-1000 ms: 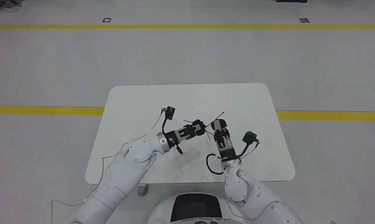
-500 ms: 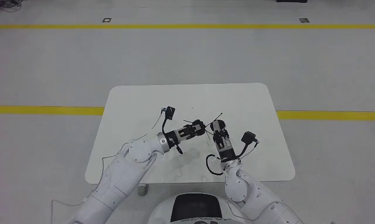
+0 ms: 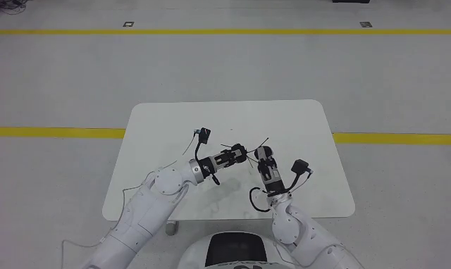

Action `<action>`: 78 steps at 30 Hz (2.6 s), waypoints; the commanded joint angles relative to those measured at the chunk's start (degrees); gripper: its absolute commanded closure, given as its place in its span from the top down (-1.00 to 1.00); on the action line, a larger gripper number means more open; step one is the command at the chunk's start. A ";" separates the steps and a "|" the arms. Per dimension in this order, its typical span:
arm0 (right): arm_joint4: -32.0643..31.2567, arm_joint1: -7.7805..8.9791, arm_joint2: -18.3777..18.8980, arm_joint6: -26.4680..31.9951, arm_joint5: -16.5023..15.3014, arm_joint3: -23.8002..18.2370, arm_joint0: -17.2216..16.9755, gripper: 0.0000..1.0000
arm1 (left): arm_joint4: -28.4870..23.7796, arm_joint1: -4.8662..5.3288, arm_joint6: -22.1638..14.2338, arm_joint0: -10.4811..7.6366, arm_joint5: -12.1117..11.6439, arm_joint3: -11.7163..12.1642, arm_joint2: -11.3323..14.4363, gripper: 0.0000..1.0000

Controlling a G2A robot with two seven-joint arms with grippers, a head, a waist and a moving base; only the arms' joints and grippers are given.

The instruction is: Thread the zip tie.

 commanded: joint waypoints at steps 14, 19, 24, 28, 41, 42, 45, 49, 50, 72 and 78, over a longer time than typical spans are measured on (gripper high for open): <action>-0.26 -0.18 0.78 2.01 0.00 0.23 -0.58 -1.00 | 0.00 0.00 0.00 0.00 0.00 0.00 0.00 -1.00; -0.43 -0.19 1.02 1.59 0.00 -0.24 -0.78 -1.00 | 0.00 0.00 0.00 0.00 0.00 0.00 0.00 -1.00; -0.56 -0.18 1.06 0.43 0.00 -1.02 -0.84 -1.00 | 0.00 0.00 0.00 0.00 0.00 0.00 0.00 -1.00; -0.79 -0.16 0.81 0.76 0.00 -0.90 -0.69 -1.00 | 0.00 0.00 0.00 0.00 0.00 0.00 0.00 -1.00; -0.01 -0.48 0.22 0.47 0.00 -0.47 -0.34 -1.00 | 0.00 0.00 0.00 0.00 0.00 0.00 0.00 -1.00; -0.01 -0.45 0.20 0.34 0.00 -0.62 -0.38 -1.00 | 0.00 0.00 0.00 0.00 0.00 0.00 0.00 -1.00; 0.03 -0.29 0.11 0.12 0.00 -1.10 -0.46 -1.00 | 0.00 0.00 0.00 0.00 0.00 0.00 0.00 -1.00; 0.13 -0.05 -0.14 -0.10 0.00 -1.52 -0.42 -1.00 | 0.00 0.00 0.00 0.00 0.00 0.00 0.00 -1.00; 0.19 0.00 -0.23 -0.25 0.00 -1.63 -0.40 -1.00 | 0.00 0.00 0.00 0.00 0.00 0.00 0.00 -1.00; 2.31 0.93 -2.39 -0.41 0.00 -0.38 0.99 -1.00 | 0.00 0.00 0.00 0.00 0.00 0.00 0.00 -1.00; 3.67 0.96 -2.60 -1.14 0.00 -0.99 1.15 -1.00 | 0.00 0.00 0.00 0.00 0.00 0.00 0.00 -1.00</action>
